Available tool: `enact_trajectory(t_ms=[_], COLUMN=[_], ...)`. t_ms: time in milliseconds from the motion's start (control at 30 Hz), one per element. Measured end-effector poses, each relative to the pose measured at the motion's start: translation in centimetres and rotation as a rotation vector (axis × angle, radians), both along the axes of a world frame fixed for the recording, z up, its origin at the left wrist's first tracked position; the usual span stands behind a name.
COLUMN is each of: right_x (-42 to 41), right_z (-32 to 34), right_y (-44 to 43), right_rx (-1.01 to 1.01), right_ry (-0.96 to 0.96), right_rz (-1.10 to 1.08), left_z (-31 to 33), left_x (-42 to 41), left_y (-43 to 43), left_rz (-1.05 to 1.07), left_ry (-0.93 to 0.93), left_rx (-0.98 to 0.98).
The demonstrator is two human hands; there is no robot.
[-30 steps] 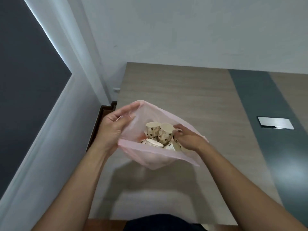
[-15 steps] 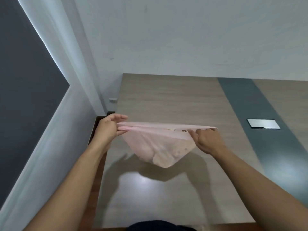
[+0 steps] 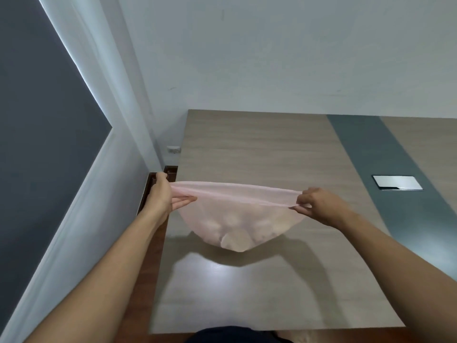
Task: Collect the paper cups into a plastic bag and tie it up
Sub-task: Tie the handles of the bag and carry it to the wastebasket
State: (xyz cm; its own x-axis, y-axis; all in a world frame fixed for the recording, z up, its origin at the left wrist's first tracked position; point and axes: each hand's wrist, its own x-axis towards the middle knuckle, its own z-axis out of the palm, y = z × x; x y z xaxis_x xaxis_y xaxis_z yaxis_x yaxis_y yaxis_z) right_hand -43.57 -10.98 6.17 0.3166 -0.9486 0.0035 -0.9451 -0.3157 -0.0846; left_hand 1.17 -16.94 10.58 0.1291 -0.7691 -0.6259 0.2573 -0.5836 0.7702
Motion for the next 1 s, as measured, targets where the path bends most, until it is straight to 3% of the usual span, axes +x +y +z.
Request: enact_trajectory(t_ms=[167, 267, 333, 400, 633, 1000], right_x=[-1.4, -2.0, -2.3, -2.4, -1.5, -3.2], right_z=[-0.4, -0.7, -0.9, -0.9, -1.9, -0.7], right_y=[0.2, 1.0, 1.4, 1.8, 2.8, 2.6], right_rx=[-0.113, -0.054, 0.013, 0.093, 0.346, 0.196], right_ry=[0.100, 0.096, 0.060, 0.018, 0.064, -0.061], right_rz=[0.001, -0.086, -0.147, -0.203, -0.258, -0.400], left_z=[-1.0, -2.3, -2.6, -2.6, -1.6, -0.9], left_x=[1.8, 3.0, 3.0, 2.7, 1.2, 1.4], left_y=[0.7, 1.1, 1.1, 1.1, 1.6, 0.7], left_rz=[-0.289, -0.516, -0.580, -0.563, -0.373, -0.311], left_ry=[0.038, 0.104, 0.008, -0.099, -0.080, -0.198], left_rx=[-0.246, -0.328, -0.368, -0.410, -0.379, -0.437])
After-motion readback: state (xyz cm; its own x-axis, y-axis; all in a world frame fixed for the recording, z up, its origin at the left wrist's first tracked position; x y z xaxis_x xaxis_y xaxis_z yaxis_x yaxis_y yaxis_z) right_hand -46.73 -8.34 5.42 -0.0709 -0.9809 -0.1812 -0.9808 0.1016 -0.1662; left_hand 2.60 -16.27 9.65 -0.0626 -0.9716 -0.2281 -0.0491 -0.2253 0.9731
